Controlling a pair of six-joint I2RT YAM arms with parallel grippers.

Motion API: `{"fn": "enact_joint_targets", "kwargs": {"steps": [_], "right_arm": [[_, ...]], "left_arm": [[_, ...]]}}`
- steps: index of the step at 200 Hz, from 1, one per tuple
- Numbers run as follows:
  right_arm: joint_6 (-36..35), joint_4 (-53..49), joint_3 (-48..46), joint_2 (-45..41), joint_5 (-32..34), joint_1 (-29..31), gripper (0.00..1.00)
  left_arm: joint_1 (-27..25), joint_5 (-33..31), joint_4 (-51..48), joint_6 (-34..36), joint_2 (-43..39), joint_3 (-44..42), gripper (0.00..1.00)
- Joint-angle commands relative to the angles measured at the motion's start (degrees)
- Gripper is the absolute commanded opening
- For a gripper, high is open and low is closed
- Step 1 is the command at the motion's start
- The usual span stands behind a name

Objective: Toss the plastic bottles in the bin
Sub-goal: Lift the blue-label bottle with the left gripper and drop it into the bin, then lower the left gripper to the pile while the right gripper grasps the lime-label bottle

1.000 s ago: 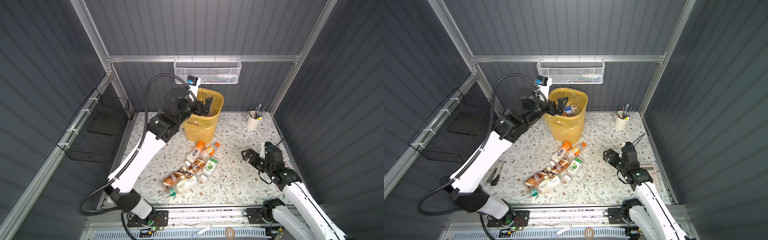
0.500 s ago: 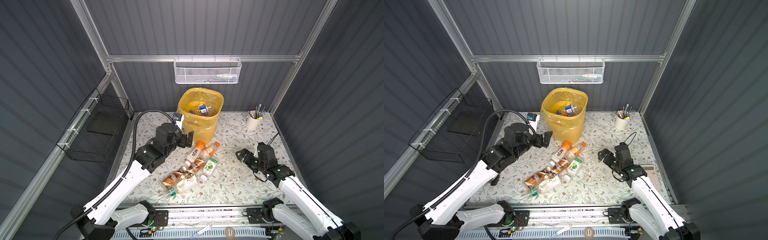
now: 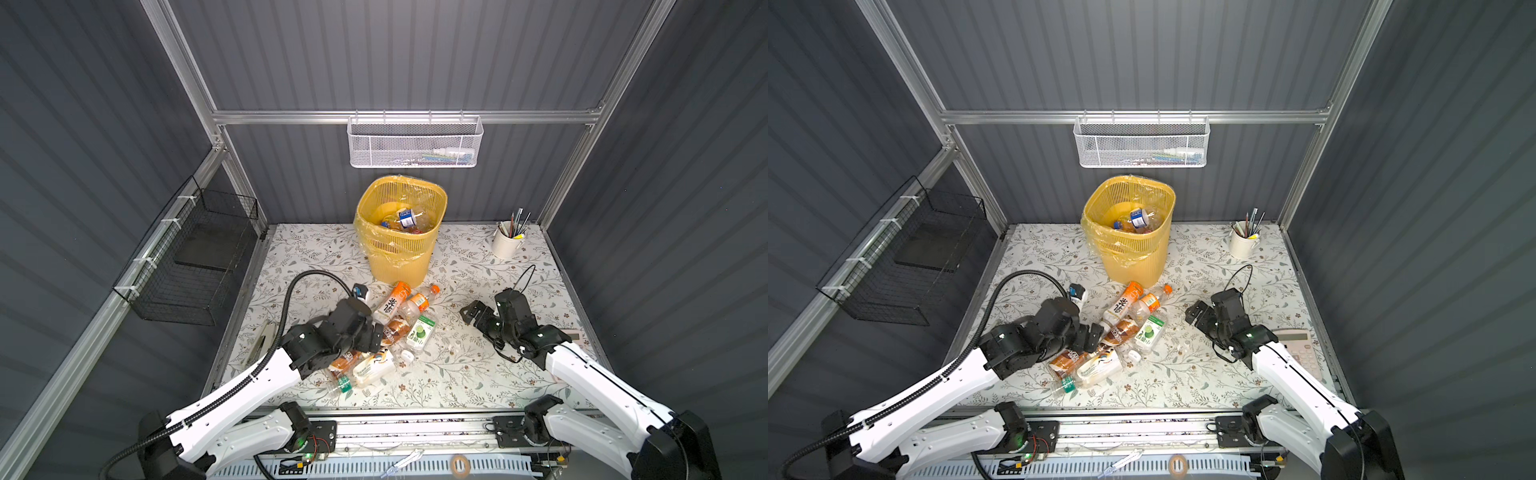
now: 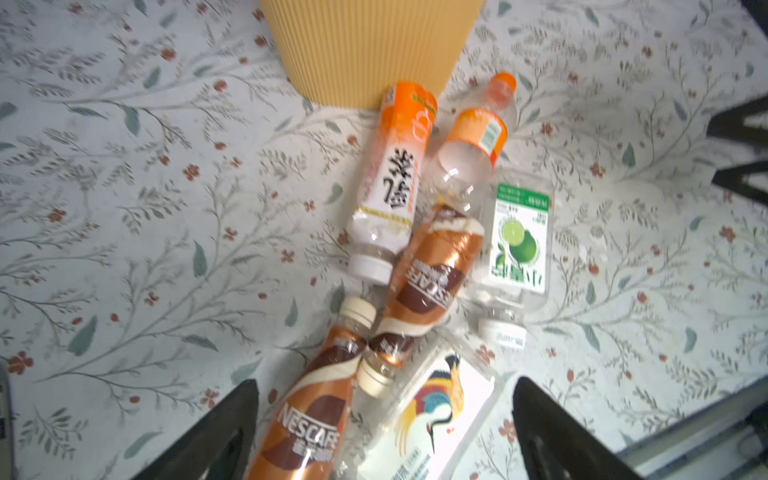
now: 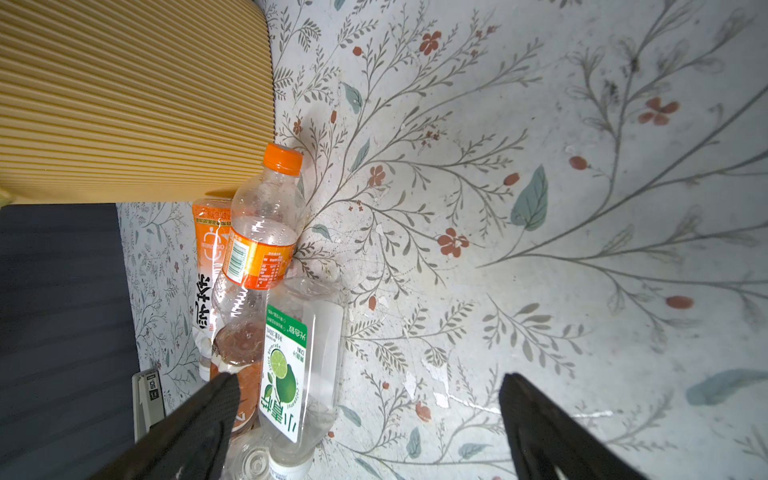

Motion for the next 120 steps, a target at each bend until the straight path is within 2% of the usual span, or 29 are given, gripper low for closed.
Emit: {"fn": "enact_joint_targets", "kwargs": {"steps": [1,37,89,120], "right_arm": [[1.3,0.7,2.2,1.4,2.0,1.7,0.99],[5.7,1.8,3.5,5.2,4.2,6.9,0.99],[11.4,-3.8,13.3,19.9,10.3,19.1,0.99],[16.4,-6.9,17.4,26.2,13.3,23.5,0.99]], "left_arm": [[-3.6,-0.3,-3.4,-7.3,1.1,-2.0,0.95],[-8.2,-2.4,-5.6,-10.8,3.9,-3.9,0.96],[-8.6,-6.3,-5.3,-11.9,1.1,-4.0,1.00],[-8.6,-9.0,-5.3,-11.3,-1.1,-4.2,1.00]]}}
